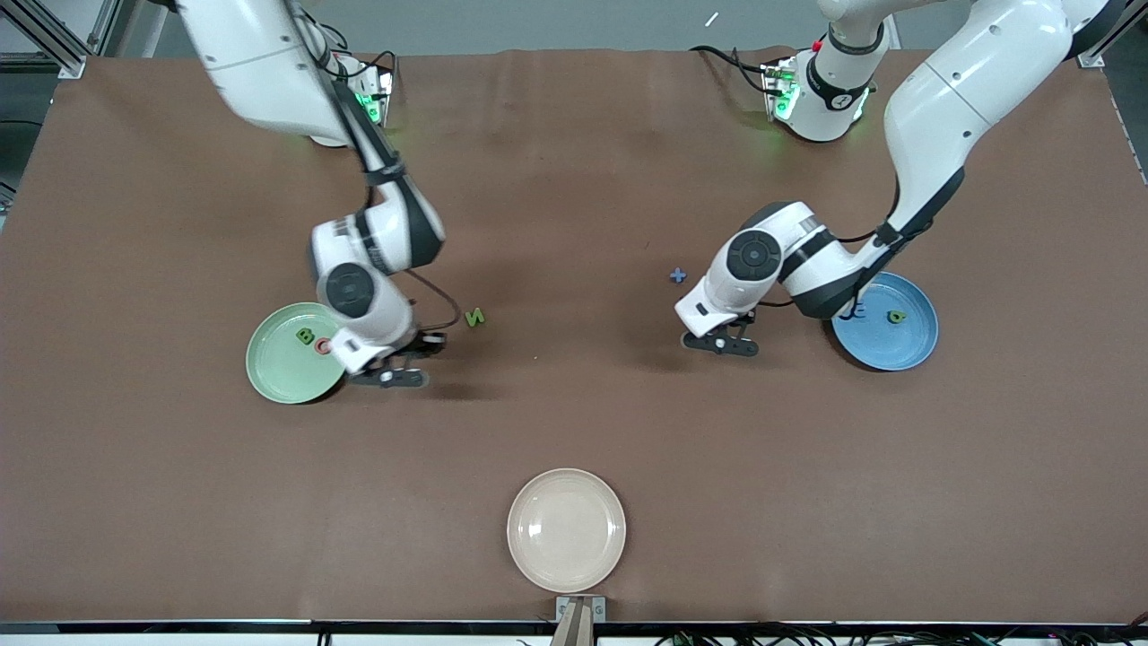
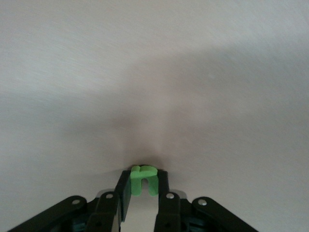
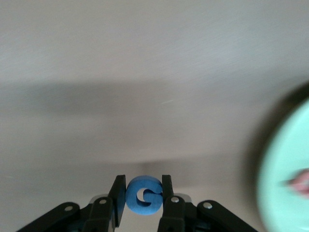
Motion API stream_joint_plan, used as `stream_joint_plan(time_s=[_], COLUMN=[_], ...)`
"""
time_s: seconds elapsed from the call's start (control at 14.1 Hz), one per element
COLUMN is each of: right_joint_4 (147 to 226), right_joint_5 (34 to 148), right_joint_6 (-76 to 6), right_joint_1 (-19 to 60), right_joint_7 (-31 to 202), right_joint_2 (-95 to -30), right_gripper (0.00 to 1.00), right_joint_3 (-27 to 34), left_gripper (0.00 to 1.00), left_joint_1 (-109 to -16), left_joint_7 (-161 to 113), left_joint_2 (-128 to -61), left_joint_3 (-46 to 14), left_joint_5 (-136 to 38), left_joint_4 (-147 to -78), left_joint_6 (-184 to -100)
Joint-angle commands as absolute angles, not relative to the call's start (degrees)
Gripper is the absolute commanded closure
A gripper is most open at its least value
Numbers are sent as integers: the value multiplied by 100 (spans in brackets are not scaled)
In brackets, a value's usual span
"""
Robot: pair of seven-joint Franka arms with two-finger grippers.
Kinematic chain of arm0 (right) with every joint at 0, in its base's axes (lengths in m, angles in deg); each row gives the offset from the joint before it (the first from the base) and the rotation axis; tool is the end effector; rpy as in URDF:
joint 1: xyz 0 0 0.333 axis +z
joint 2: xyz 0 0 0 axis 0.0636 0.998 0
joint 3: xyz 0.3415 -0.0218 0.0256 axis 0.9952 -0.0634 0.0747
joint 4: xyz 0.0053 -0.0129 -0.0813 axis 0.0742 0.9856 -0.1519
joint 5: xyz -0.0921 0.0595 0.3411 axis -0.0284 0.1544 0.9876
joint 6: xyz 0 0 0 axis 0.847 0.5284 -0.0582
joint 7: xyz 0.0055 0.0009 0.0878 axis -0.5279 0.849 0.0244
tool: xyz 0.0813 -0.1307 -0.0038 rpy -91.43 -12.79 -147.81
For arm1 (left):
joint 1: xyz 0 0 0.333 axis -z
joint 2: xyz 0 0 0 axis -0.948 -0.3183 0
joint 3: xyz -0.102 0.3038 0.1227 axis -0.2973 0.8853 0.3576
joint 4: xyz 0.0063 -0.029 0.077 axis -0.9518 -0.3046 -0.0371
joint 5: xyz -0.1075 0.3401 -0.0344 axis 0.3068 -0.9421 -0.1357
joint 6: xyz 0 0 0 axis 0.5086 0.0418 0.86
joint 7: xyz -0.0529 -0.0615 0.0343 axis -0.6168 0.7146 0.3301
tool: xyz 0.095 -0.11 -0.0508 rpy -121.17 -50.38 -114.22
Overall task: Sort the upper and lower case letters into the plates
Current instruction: 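Place G with the right gripper while the left gripper places n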
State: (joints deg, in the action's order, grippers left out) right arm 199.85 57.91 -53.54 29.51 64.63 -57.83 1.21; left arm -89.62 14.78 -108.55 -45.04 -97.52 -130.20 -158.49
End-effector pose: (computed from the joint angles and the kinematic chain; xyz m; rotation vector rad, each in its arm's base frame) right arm 0.5613 0.1921 0.2245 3.0980 0.0000 -0.1429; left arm 0.5086 -0.2465 0.1872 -3.1124 0.2350 0.1250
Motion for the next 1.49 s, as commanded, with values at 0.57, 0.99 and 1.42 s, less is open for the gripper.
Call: stream_joint_plan(time_s=[0.57, 0.99, 1.42], right_joint_4=[20177, 20204, 20309], right_joint_5=[5710, 5780, 5806], right_joint_6=[-5373, -5453, -5296], right_joint_1=[699, 663, 663], right_joint_7=[9978, 9989, 9918], right_joint_2=[-6015, -5751, -5671], right_gripper=[100, 99, 88], right_joint_3=[235, 244, 261], left_gripper=[87, 87, 87], left_joint_1=[-13110, -13613, -13613], left_joint_7=[-580, -1204, -1407], left_joint_2=[-10350, -10552, -10535], left_joint_3=[-6479, -6190, -5837], left_joint_5=[-10438, -11055, -11055], left_joint_4=[-14192, -14175, -14526], left_joint_6=[-15672, -15680, -15672])
